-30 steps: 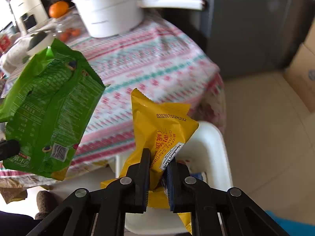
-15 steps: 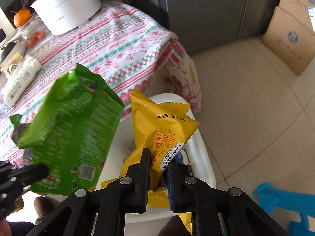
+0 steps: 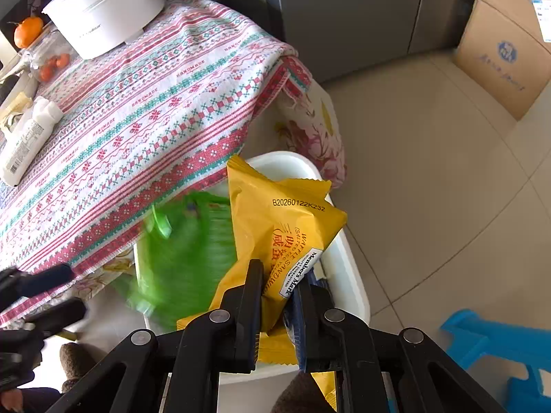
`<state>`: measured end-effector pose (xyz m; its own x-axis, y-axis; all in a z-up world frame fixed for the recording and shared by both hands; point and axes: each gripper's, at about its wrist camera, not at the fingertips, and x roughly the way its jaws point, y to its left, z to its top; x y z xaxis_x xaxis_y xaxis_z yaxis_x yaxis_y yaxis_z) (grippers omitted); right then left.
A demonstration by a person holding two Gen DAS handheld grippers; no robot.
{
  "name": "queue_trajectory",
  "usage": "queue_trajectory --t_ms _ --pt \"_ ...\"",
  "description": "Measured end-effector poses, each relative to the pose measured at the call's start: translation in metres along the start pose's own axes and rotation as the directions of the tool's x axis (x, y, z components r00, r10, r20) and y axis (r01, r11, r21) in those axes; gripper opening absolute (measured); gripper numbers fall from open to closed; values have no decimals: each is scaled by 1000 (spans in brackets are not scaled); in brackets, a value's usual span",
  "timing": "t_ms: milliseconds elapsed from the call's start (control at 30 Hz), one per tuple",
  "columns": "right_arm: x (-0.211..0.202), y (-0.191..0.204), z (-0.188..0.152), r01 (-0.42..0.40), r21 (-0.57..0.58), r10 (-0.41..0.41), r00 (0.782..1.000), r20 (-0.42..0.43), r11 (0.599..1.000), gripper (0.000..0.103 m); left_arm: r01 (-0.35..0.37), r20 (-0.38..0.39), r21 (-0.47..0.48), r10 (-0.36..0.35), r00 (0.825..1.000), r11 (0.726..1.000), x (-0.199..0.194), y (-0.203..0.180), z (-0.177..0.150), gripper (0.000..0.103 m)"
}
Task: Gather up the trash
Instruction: 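Carry the green bag and yellow wrapper over the white bin and release both, then grasp the clear plastic water bottle with the left gripper while the right gripper grasps the white drink bottle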
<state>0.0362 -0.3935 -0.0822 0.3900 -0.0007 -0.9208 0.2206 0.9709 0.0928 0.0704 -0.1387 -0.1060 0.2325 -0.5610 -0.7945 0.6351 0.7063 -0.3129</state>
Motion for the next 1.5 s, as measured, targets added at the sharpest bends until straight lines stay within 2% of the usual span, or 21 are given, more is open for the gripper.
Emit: queue_trajectory --t_ms 233,400,467,533,600,833,1000,1133,1267,1400,1500 --pt "4 5 -1 -4 -16 4 1000 -24 1000 14 -97 42 -40 99 994 994 -37 23 -7 64" --pt "9 13 -1 -5 -34 4 999 -38 999 19 -174 79 -83 181 980 981 -65 46 -11 73" --pt "11 16 0 -5 -28 4 999 -47 1000 33 -201 96 -100 211 973 974 -75 54 -11 75" --pt "11 17 2 -7 -9 6 999 -49 1000 63 -230 110 -122 243 964 966 -85 61 -10 78" --pt "11 19 3 -4 5 5 999 -39 1000 70 -250 119 -143 267 956 958 -94 70 -10 80" --pt "14 32 7 -22 19 22 999 -46 1000 73 -310 135 -214 342 930 926 -122 103 -11 83" --pt "18 52 10 -11 -29 9 999 -46 1000 74 -360 129 -270 405 905 893 -139 132 -16 83" --pt "18 74 21 -23 -65 20 999 -47 998 75 -372 124 -333 431 894 867 -152 158 -23 83" --pt "13 106 38 -54 -114 52 998 -27 992 76 -382 114 -409 462 880 829 -164 186 -30 83" --pt "12 144 57 -86 -180 85 996 -15 980 78 -387 97 -493 491 866 779 -174 215 -36 83" --pt "13 171 69 -110 -216 112 994 -1 970 79 -381 76 -552 500 863 741 -174 238 -40 84"
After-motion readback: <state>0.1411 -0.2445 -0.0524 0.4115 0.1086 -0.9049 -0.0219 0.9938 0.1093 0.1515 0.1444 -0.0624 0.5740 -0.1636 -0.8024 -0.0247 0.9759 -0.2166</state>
